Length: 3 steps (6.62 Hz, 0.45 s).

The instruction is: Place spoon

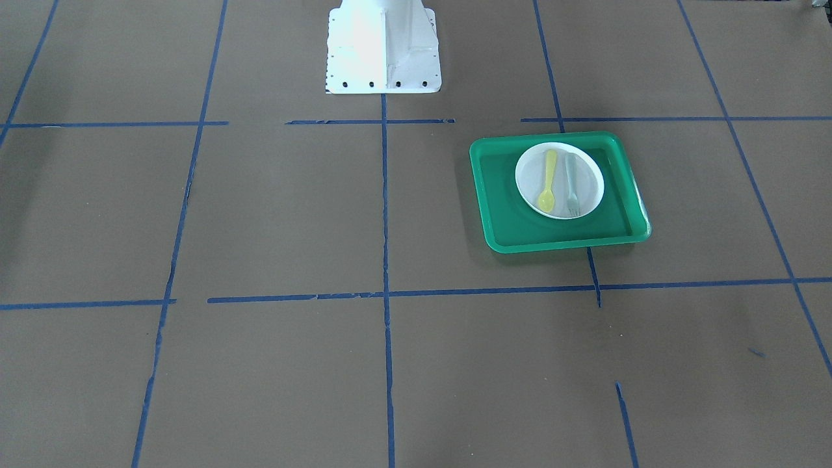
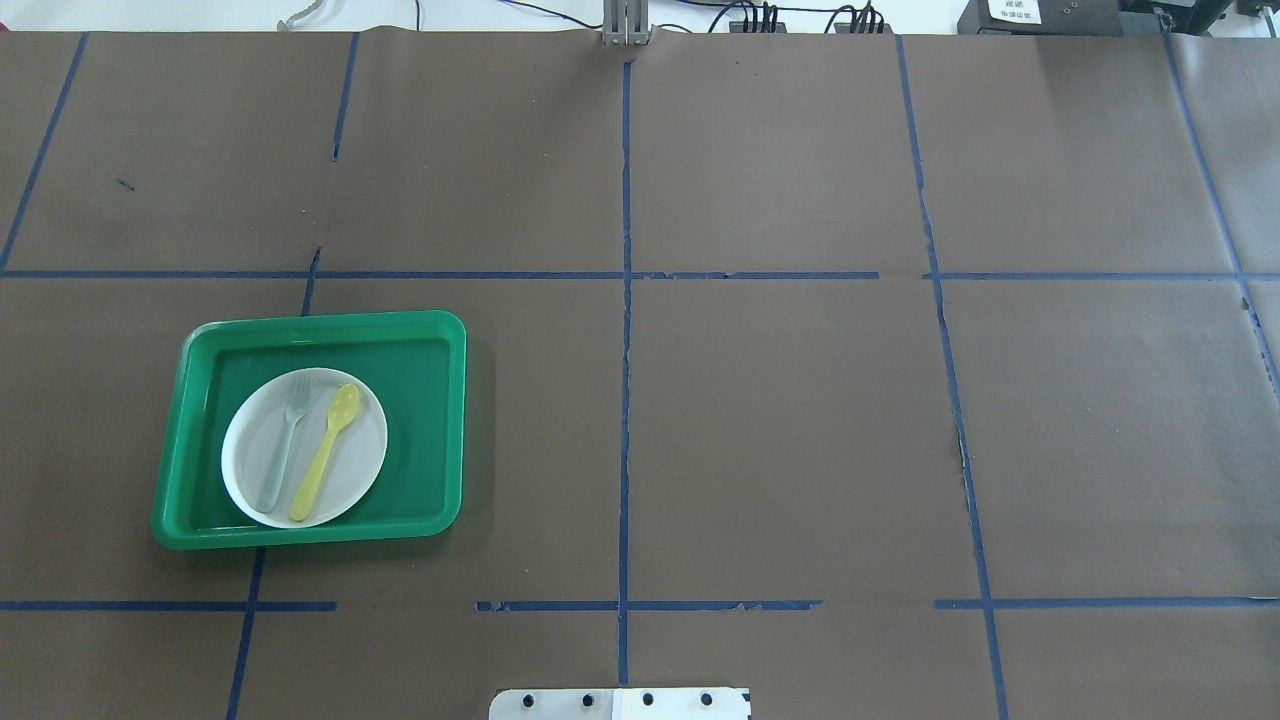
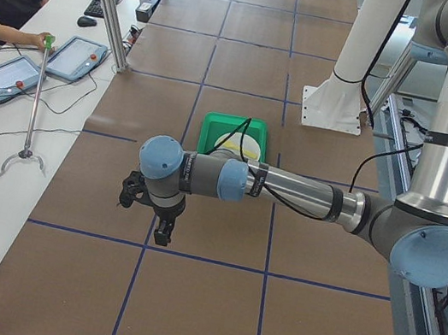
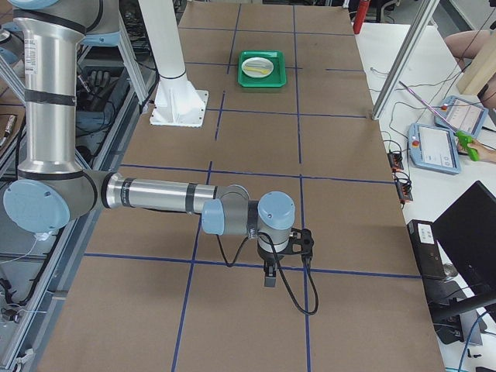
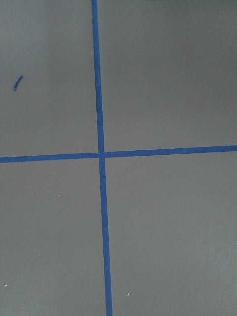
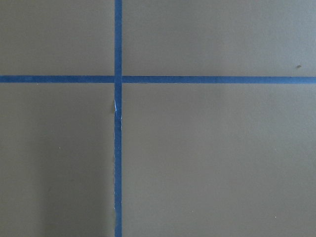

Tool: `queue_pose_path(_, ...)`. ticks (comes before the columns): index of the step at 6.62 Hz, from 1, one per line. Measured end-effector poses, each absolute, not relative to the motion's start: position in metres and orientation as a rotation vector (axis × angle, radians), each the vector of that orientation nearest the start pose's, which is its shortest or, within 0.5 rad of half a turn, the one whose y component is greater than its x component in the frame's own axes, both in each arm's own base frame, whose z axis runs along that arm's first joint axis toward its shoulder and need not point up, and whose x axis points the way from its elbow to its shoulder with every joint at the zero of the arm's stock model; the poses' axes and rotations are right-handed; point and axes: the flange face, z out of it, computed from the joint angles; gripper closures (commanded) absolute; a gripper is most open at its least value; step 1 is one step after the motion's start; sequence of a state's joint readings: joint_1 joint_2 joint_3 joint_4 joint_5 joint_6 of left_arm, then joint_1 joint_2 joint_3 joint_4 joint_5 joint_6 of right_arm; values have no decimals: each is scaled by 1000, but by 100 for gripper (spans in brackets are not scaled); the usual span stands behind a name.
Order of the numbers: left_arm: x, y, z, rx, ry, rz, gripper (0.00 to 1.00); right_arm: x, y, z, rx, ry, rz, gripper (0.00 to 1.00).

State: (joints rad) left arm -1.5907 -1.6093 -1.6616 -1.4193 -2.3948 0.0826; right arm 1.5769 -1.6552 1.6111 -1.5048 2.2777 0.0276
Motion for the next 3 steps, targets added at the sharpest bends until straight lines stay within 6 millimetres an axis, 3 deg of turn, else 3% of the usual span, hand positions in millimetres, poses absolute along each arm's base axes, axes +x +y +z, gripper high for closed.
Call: queue_pose_path(3,-70,-501,604,9,823,40,0,71,-457,677,13,-706,25,0)
